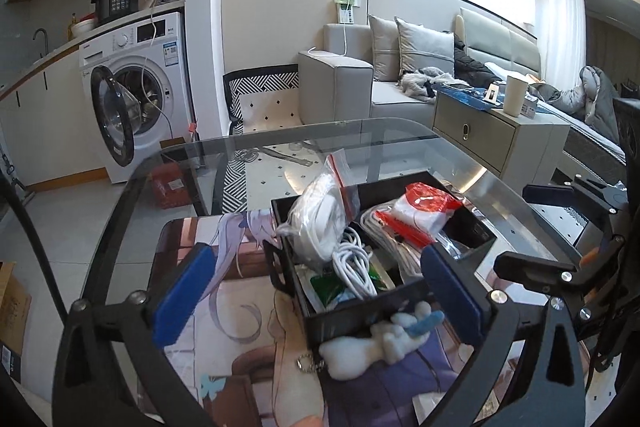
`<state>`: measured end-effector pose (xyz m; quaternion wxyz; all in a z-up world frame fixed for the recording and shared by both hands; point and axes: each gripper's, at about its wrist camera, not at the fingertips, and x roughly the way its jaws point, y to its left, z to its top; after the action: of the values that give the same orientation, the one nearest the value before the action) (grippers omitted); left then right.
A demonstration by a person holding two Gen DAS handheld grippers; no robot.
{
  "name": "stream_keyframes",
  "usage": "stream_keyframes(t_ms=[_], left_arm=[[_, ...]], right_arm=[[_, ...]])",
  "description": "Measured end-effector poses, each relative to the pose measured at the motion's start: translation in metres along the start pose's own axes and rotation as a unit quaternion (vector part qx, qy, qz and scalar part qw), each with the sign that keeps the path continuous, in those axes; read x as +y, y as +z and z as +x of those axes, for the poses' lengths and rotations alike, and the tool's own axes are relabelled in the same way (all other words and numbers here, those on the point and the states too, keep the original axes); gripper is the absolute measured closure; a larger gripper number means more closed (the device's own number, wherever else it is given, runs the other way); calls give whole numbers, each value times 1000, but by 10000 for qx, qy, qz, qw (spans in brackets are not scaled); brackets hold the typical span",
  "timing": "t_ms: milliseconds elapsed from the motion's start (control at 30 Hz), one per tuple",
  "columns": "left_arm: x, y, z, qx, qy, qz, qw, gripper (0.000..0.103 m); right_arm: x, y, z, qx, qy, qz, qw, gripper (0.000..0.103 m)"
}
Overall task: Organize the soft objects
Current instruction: 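Withdraw both tools and move the right tool toward the white paper packet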
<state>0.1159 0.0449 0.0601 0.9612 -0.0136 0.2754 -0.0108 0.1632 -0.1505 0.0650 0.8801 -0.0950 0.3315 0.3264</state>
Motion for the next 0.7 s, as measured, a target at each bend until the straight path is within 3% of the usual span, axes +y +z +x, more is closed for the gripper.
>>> stream_keyframes(t_ms=[367,700], left_arm=[[-11,-20,-24,27,-33,30,10000,0],[-17,-38,-38,103,-29,49,9999,0]], right_arm=[[6,-26,-23,-17,270,32,9996,1],[15,-49,-17,251,586,-208,9977,1]])
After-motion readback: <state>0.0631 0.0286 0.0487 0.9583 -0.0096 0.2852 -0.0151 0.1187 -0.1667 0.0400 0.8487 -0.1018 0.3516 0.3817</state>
